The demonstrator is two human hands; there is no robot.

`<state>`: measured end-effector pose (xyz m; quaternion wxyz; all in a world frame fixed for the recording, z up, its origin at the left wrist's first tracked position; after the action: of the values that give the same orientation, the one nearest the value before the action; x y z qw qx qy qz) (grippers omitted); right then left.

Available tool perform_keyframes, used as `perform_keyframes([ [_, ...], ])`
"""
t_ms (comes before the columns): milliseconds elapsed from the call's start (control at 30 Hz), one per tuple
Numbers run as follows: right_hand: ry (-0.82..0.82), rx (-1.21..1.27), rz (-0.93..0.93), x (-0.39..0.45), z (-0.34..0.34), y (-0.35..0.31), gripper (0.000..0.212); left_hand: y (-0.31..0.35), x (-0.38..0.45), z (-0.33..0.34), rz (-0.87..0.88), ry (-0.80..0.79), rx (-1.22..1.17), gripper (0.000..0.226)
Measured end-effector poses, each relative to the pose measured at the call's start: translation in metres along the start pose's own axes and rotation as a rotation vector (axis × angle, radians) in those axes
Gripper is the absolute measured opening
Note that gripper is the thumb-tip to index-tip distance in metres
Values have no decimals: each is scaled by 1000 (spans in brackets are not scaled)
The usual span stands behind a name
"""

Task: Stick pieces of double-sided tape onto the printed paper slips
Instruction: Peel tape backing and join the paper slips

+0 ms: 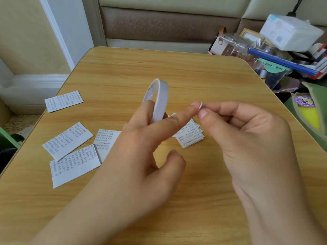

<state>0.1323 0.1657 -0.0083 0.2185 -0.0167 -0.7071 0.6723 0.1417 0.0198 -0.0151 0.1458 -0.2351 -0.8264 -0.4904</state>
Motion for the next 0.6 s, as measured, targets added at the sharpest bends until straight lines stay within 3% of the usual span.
perform_keyframes([
  [167, 7, 12, 36, 0, 0, 2, 8, -2, -1, 1, 8, -7, 120, 63],
  [433, -20, 0, -37, 0, 1, 1, 6, -7, 1, -2, -126, -34, -238, 56],
  [600, -33, -105, -161, -1, 1, -3, 9, -8, 1, -2, -146, -56, -317, 55],
])
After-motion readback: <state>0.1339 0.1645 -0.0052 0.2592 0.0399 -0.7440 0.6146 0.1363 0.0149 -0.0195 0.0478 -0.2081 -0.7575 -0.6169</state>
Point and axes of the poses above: each hand's wrist, its own x-axis towards the middle knuckle, its own z-axis out of the palm, y = z × x, the point moved 3 cm from there along x, towards the middle knuckle, and after that the axes turned 6 degrees about y, right-handed, at the moved point
